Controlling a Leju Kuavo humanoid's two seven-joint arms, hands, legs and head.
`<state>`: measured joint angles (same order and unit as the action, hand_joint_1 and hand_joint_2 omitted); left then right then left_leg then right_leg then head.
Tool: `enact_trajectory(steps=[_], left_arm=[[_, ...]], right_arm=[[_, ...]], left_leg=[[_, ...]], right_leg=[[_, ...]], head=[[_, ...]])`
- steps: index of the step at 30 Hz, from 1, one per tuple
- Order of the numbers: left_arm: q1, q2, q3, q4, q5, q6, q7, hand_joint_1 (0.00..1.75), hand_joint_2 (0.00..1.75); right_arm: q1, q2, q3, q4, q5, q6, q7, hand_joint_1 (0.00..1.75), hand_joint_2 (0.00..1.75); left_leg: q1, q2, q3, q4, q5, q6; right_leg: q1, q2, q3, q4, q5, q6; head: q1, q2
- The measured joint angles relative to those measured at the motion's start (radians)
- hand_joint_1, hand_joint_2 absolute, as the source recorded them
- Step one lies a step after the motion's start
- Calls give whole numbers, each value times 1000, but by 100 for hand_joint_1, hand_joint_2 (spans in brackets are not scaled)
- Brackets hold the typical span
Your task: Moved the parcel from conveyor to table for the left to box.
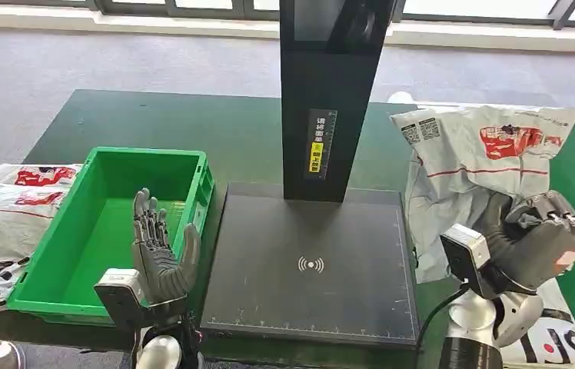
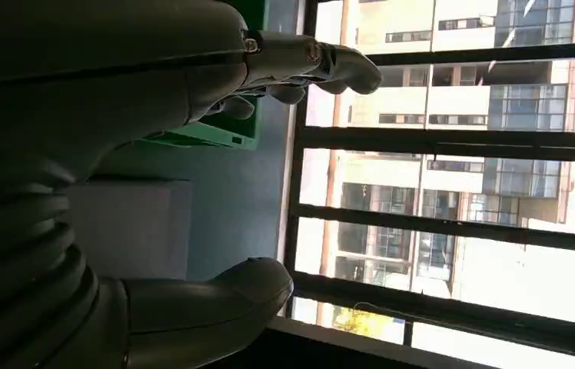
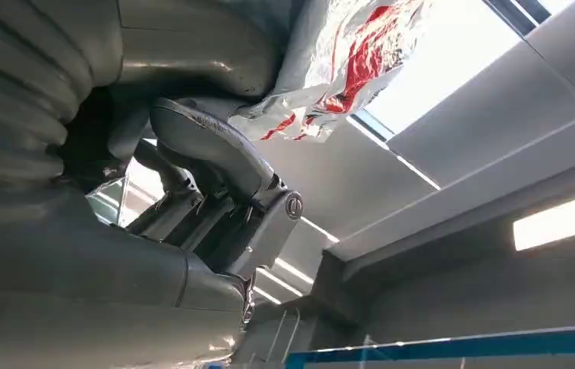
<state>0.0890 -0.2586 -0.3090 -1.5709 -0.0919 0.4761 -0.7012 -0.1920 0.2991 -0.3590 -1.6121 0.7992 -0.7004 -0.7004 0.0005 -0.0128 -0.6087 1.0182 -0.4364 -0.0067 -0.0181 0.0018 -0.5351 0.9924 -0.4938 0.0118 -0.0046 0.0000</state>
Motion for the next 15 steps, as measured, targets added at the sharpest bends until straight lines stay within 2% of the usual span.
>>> enact_trajectory(steps=[15], left_arm=[[0,0,0,0,0,0,0,0,175]], right_arm=[[0,0,0,0,0,0,0,175,175]], left_leg=[[0,0,0,0,0,0]], right_leg=[[0,0,0,0,0,0]], head=[[0,0]])
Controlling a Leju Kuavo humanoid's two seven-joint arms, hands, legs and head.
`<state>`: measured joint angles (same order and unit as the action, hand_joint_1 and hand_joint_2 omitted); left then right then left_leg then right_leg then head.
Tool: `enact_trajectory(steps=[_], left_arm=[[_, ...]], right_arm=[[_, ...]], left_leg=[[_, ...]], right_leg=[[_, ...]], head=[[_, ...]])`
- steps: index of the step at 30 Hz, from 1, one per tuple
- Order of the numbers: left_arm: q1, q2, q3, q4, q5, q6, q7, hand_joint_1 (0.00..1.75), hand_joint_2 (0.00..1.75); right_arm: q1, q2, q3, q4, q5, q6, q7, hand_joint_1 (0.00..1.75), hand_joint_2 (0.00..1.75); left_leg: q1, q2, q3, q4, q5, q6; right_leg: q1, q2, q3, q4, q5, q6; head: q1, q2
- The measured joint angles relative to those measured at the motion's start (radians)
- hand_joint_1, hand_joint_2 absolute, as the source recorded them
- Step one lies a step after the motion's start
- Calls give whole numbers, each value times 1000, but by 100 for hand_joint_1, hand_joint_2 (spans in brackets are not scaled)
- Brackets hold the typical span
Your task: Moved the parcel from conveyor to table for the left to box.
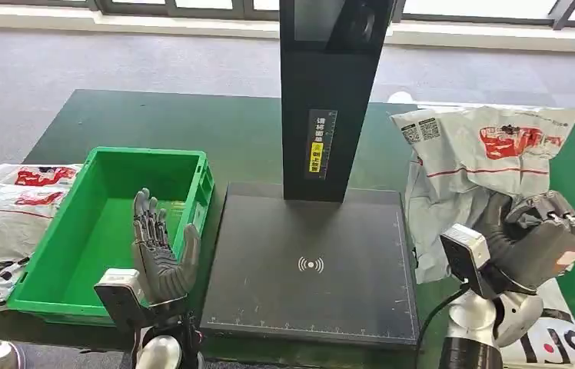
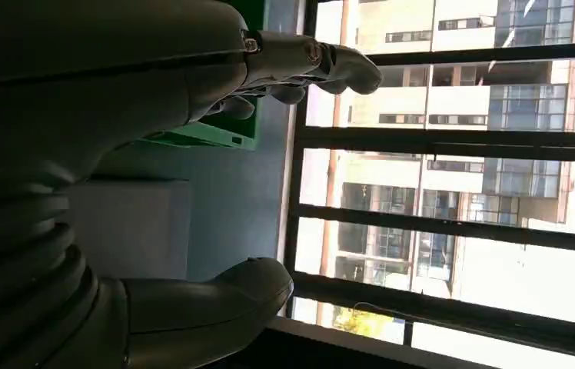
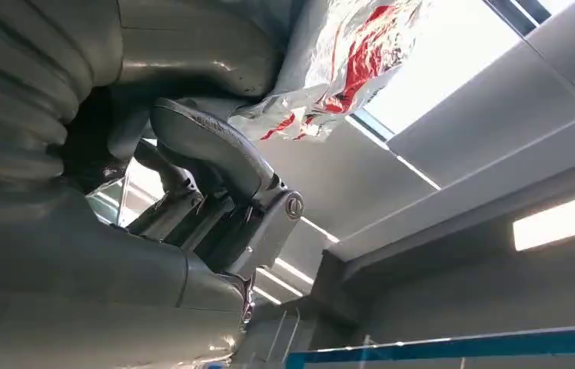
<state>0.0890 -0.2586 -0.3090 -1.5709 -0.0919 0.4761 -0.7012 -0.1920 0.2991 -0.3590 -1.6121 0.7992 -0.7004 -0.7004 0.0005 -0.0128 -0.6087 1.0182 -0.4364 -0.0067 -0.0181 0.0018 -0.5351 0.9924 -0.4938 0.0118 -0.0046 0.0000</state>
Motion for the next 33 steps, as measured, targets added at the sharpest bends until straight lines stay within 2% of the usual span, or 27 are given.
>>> enact_trajectory(steps=[33], left_arm=[[0,0,0,0,0,0,0,0,175]], right_arm=[[0,0,0,0,0,0,0,175,175]], left_leg=[[0,0,0,0,0,0]], right_leg=[[0,0,0,0,0,0]], head=[[0,0]])
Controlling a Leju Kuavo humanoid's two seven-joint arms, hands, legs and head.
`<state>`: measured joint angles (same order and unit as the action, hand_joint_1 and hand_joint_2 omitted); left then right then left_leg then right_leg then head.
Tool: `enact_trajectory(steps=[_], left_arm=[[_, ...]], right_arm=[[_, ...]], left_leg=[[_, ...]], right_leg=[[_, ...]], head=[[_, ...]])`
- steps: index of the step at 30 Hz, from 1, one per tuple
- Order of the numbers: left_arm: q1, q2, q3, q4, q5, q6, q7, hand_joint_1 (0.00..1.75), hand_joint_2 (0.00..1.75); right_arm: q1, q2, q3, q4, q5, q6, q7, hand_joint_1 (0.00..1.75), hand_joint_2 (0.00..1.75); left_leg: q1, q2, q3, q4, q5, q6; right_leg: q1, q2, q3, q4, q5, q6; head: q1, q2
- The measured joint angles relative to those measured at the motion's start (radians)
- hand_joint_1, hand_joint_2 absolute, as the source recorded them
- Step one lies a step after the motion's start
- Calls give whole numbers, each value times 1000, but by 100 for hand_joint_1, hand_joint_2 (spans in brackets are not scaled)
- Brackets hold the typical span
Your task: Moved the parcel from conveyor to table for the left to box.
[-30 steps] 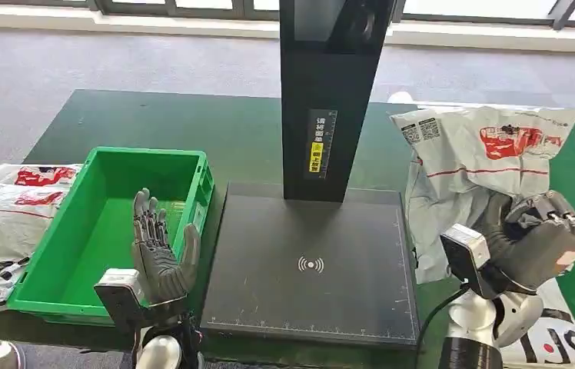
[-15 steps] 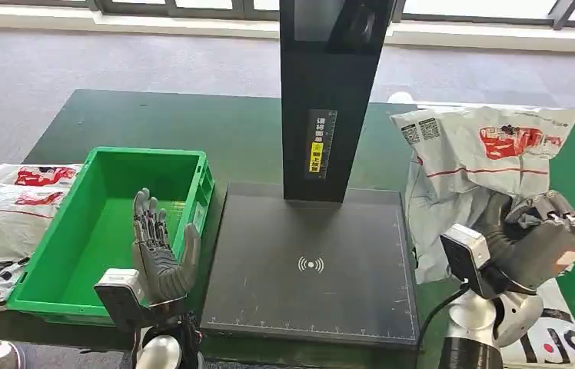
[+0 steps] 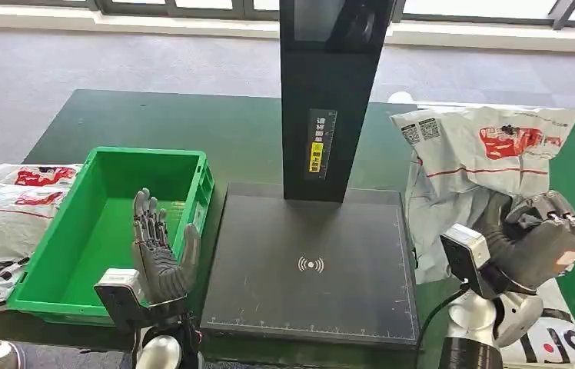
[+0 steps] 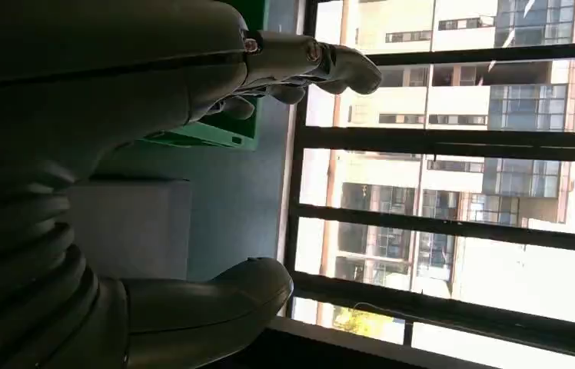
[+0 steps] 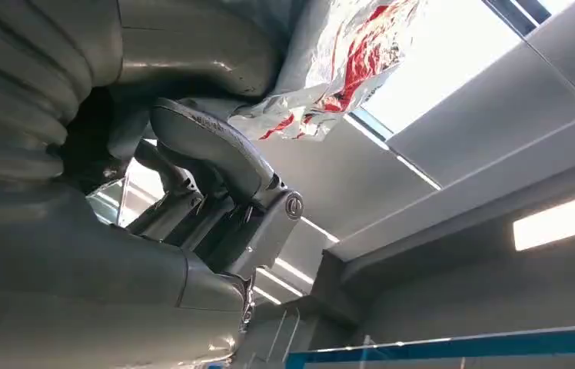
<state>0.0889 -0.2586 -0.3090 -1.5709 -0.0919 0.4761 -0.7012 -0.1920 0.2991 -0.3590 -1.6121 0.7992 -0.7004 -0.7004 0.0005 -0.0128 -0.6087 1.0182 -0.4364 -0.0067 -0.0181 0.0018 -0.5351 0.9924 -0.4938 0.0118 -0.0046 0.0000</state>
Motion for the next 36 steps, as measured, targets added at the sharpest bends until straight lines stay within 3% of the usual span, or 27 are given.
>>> enact_trajectory(steps=[36], left_arm=[[0,0,0,0,0,0,0,0,175]], right_arm=[[0,0,0,0,0,0,0,175,175]], left_leg=[[0,0,0,0,0,0]], right_leg=[[0,0,0,0,0,0]], head=[[0,0]])
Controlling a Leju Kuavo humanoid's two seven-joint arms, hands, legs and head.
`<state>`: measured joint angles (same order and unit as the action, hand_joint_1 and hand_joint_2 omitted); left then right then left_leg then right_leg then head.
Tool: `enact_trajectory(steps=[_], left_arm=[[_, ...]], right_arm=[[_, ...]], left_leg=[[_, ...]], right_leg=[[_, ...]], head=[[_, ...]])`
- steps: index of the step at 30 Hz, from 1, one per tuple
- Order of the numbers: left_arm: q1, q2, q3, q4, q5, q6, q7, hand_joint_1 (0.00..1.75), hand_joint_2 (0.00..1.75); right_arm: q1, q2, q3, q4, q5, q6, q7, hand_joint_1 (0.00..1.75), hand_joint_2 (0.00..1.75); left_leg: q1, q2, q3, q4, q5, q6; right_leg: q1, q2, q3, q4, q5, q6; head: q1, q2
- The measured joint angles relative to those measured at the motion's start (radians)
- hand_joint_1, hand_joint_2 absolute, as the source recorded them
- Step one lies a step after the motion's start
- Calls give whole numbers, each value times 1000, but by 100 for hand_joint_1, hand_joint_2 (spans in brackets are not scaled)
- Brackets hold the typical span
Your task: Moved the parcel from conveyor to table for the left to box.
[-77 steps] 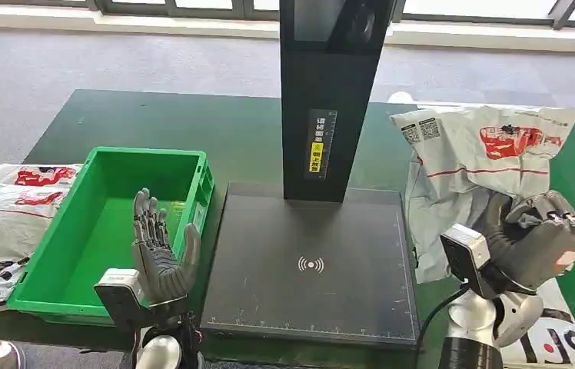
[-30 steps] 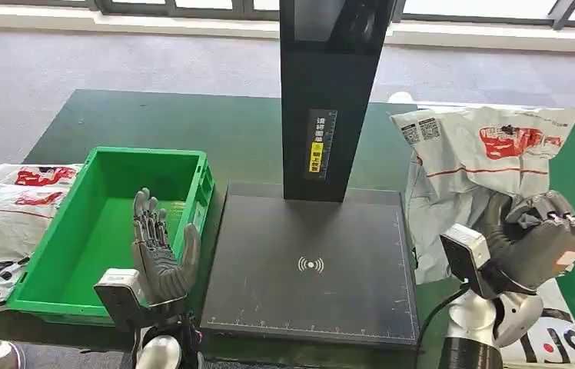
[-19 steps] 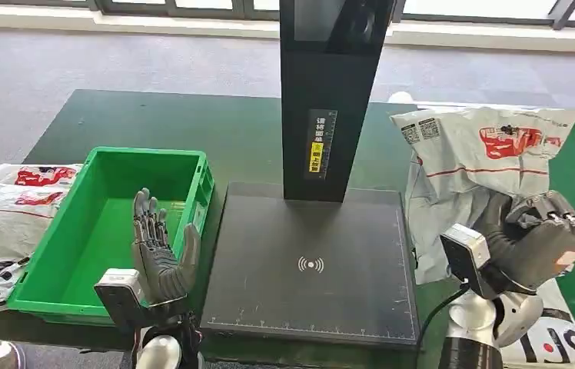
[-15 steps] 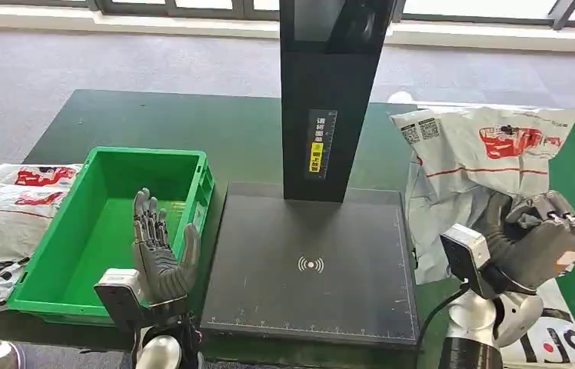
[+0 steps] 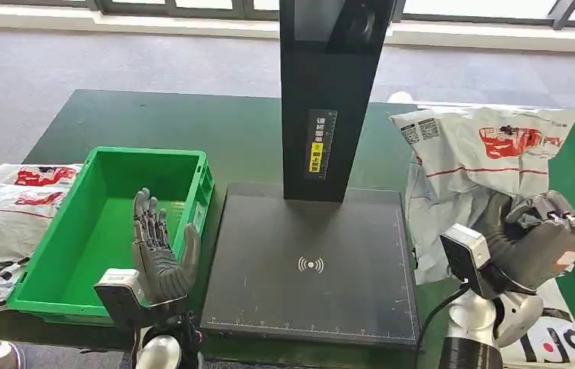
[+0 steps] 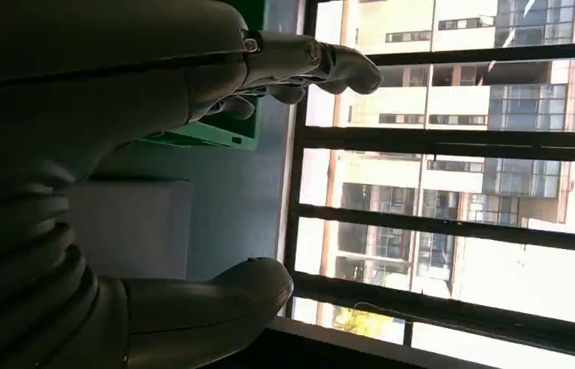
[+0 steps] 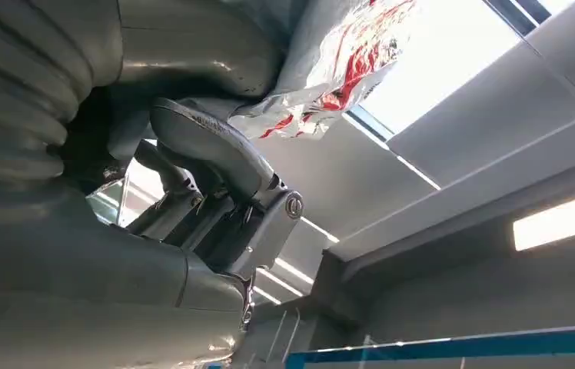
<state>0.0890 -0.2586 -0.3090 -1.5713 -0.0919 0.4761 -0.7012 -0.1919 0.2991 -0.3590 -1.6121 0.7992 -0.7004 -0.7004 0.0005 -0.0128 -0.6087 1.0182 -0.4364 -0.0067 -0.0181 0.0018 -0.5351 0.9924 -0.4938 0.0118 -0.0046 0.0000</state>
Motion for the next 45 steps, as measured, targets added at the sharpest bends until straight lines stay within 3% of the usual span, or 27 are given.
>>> enact_trajectory(steps=[45], left_arm=[[0,0,0,0,0,0,0,0,175]], right_arm=[[0,0,0,0,0,0,0,175,175]], left_leg=[[0,0,0,0,0,0]], right_leg=[[0,0,0,0,0,0]], head=[[0,0]])
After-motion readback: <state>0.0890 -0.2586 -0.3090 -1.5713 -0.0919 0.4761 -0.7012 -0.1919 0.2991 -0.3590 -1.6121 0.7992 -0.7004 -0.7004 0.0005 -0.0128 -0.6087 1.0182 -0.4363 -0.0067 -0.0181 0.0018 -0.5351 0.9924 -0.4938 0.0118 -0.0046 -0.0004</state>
